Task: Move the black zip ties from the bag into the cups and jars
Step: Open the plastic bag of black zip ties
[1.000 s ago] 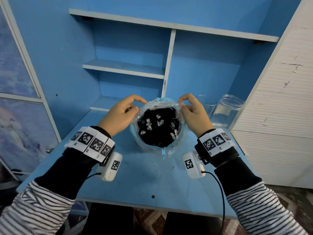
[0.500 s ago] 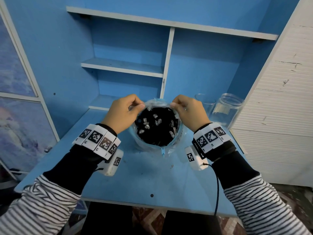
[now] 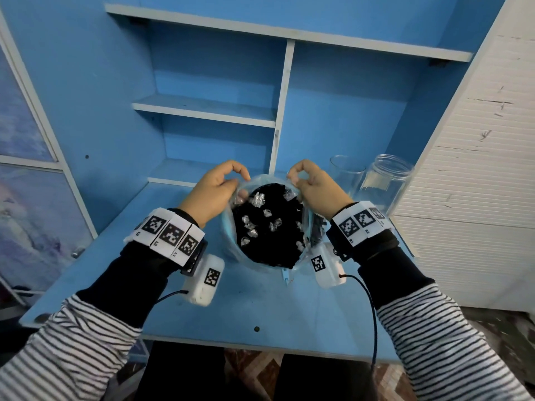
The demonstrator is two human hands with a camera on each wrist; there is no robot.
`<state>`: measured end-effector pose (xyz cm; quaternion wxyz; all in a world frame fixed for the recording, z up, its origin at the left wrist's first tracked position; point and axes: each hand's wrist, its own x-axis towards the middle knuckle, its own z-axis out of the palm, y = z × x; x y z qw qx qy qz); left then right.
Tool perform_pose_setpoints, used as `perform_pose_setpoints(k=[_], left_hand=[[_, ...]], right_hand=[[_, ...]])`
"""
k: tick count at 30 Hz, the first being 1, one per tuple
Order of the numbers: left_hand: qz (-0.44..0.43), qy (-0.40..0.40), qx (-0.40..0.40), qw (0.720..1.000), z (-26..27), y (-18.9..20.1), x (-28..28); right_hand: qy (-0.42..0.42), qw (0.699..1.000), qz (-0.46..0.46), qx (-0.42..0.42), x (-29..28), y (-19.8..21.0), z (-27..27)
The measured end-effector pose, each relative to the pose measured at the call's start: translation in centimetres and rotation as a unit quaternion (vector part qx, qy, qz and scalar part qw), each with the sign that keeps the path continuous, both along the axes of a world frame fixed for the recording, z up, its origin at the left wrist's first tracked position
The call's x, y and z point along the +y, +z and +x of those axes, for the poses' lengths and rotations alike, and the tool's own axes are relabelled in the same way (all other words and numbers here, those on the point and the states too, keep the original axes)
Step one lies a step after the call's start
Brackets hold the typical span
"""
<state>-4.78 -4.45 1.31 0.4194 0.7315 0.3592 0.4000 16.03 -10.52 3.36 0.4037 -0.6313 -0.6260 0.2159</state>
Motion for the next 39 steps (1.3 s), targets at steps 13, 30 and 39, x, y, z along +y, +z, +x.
perform_pose_setpoints(k=[13, 30, 39], left_hand=[[0.031, 0.018, 0.003, 0.999, -1.8, -0.4, -0.5], [0.027, 0.035, -0.081, 0.996, -3.4, -1.2, 0.7], [0.019, 0.04, -0.097, 0.994, -4.1, -1.9, 1.2]], right_hand=[[-0.108, 0.992, 0.008, -0.058, -3.9, -0.9, 0.3], [-0.015, 0.991, 0.077, 0.108, -0.4, -1.4, -1.9], [-0.032, 0.994, 0.097, 0.031, 1.0, -1.0, -2.7]])
